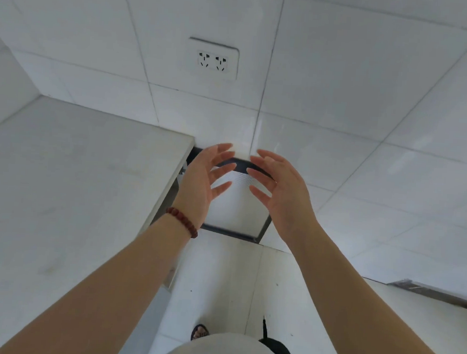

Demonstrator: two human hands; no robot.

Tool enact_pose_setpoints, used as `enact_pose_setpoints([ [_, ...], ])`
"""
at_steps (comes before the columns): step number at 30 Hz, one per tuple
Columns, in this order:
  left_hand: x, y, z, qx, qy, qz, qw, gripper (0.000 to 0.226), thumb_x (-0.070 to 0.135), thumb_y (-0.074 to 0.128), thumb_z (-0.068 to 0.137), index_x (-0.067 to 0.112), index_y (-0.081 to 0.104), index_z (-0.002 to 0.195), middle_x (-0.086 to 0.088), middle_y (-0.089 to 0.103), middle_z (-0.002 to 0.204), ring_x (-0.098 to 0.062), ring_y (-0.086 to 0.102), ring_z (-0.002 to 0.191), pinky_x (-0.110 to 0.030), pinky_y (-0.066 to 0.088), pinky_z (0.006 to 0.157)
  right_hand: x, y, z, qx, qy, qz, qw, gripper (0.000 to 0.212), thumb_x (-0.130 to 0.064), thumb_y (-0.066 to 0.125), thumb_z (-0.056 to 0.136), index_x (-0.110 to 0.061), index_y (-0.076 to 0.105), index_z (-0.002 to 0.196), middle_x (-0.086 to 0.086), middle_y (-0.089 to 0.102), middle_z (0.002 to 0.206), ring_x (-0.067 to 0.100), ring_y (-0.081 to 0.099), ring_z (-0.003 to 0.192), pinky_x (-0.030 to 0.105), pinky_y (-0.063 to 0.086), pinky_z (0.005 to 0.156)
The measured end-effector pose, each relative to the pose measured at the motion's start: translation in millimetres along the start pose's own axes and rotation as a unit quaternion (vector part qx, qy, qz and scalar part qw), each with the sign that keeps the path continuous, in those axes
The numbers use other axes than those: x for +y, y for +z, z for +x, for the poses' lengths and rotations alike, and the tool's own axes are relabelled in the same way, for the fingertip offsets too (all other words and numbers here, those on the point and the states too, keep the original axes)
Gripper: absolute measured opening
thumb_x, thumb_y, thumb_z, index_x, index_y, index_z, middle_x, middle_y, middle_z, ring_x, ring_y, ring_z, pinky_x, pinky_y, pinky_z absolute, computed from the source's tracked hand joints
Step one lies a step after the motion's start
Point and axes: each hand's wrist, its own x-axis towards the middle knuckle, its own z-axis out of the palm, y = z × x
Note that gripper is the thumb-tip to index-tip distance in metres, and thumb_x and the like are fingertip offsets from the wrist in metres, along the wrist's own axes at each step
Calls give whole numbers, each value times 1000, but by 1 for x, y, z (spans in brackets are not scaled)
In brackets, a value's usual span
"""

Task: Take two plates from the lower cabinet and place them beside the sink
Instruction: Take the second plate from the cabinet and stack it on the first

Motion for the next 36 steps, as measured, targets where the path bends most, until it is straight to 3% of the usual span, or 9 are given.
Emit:
enact_pose_setpoints([
  [7, 7, -14, 64, 101, 5, -33, 994, 28, 30, 38, 95, 20, 63, 102, -2, 64, 112, -20, 58, 107, -41, 44, 95, -4, 27, 93, -84, 55, -11, 995, 16, -24, 58, 90, -25, 70, 101, -4, 73, 107, 15, 68, 104, 33, 51, 92],
  [10, 7, -22, 83, 151, 21, -49, 987, 37, 38, 45, 82, 18, 61, 108, -2, 64, 115, -18, 60, 104, -36, 46, 89, -4, 40, 130, -148, 80, -22, 985, 21, -23, 57, 91, -20, 67, 109, -1, 72, 112, 17, 66, 107, 30, 52, 92],
  [13, 6, -25, 98, 216, 42, -71, 973, 44, 41, 44, 75, 19, 61, 109, -2, 64, 116, -18, 59, 106, -37, 46, 90, -5, 52, 162, -230, 106, -48, 966, 18, -23, 56, 92, -22, 67, 106, 1, 70, 114, 19, 65, 109, 33, 50, 97],
  [20, -12, -12, 114, 359, 83, -116, 922, 34, 37, 41, 86, 20, 60, 109, -1, 62, 116, -18, 59, 105, -39, 43, 93, 4, 62, 215, -367, 141, -105, 914, 16, -24, 53, 93, -29, 68, 98, -4, 69, 110, 18, 63, 109, 39, 47, 99],
  [27, -37, -13, 99, 434, 85, -134, 887, 41, 40, 43, 74, 21, 61, 106, -1, 63, 116, -20, 59, 109, -33, 47, 86, 31, 66, 220, -414, 193, -126, 881, 17, -25, 52, 93, -28, 67, 102, -5, 70, 110, 14, 65, 106, 35, 50, 94],
  [31, -55, -21, 91, 447, 86, -118, 882, 34, 39, 44, 78, 24, 63, 102, 2, 66, 112, -20, 59, 111, -37, 46, 93, 50, 68, 213, -414, 218, -120, 876, 17, -24, 52, 93, -25, 66, 102, -4, 70, 109, 15, 65, 105, 34, 50, 92],
  [36, -99, -42, 91, 452, 98, -100, 881, 32, 39, 45, 80, 25, 64, 101, 7, 69, 105, -15, 63, 103, -35, 46, 89, 98, 59, 210, -409, 229, -107, 877, 17, -23, 52, 94, -25, 68, 98, -1, 71, 108, 21, 64, 109, 38, 50, 95],
])
